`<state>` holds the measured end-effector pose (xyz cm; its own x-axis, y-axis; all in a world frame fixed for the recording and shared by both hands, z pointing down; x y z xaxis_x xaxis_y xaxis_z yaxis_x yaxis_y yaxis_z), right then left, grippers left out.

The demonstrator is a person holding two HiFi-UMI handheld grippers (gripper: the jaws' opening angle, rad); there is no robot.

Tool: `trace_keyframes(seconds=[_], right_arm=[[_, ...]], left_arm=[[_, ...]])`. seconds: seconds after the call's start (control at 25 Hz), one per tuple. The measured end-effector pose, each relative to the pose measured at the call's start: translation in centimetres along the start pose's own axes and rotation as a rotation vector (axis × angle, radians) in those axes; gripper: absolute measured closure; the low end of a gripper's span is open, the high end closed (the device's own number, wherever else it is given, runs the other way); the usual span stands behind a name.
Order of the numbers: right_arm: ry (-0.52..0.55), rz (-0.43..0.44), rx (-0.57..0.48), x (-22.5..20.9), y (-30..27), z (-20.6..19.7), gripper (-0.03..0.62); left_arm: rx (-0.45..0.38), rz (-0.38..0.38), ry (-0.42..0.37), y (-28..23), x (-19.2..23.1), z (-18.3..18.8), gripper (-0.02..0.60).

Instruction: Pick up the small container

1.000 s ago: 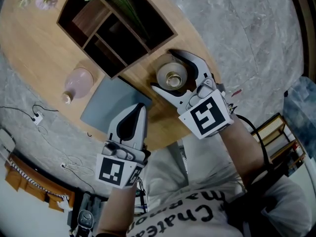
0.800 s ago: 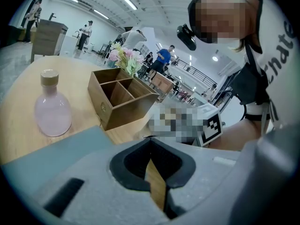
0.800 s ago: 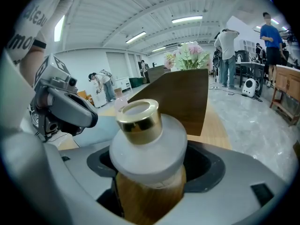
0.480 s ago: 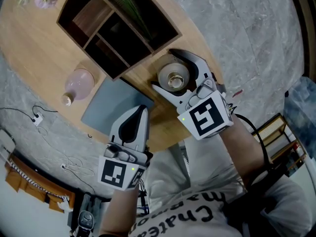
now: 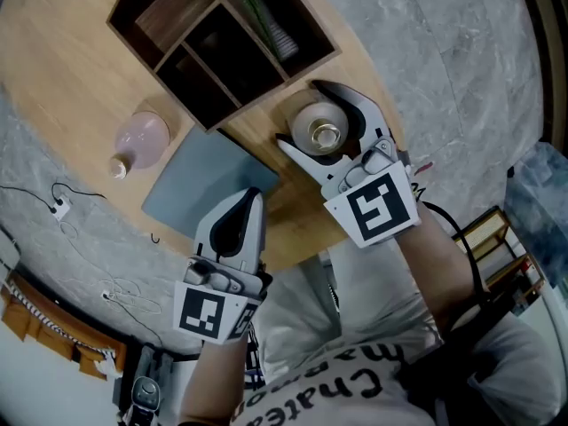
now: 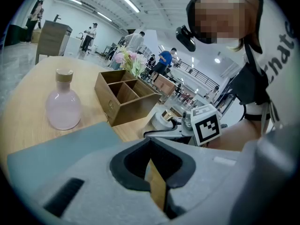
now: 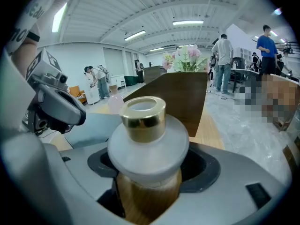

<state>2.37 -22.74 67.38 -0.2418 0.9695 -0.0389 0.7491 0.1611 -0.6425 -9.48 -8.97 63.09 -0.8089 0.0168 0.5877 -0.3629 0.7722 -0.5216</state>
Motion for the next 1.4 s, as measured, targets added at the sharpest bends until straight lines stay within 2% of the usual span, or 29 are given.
trace_keyframes(seconds=[0.2,0.68,1.0,1.24,1.4], right_arm=[[-0.018,-0.011,-0.006,0.2,0.2,-0.2,0.264],[-0.064,-0.075,0.003,1.5,0.7,-0.8,0.266],[-0.095,-0.155,0.005,2.5,1.0,-0.6,0.264],[-0.065,-0.178,0.023,3.1,1.0,-0.7,0.264],[-0.113,-0.202,0.01,3.3,1.1,-0.8,0.266]], left_arm=[[-0.008,0.006,-0.003,0.5,0.3,-0.2,0.568],[-0.031,-0.036,-0.033,1.4,1.0,-0.1,0.568],[0.019,-0.066,-0.075,3.2,1.3,0.0,0.568],[0.023,-0.086,-0.08,3.9,1.4,-0.2,0.568],[0.02,-0.09,-0.077,4.5,1.5,-0.4,0.568]])
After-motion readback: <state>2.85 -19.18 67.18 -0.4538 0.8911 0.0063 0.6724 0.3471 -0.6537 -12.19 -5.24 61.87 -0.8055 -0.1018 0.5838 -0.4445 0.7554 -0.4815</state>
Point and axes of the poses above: the fingertips, and each gripper's own axes: y backward along the fingers, x to its left, z out of its top, the point moved 8 cm from there along y, backward along the fingers, and after that the axes turned 5 degrees about y, right-handed, at the moved point
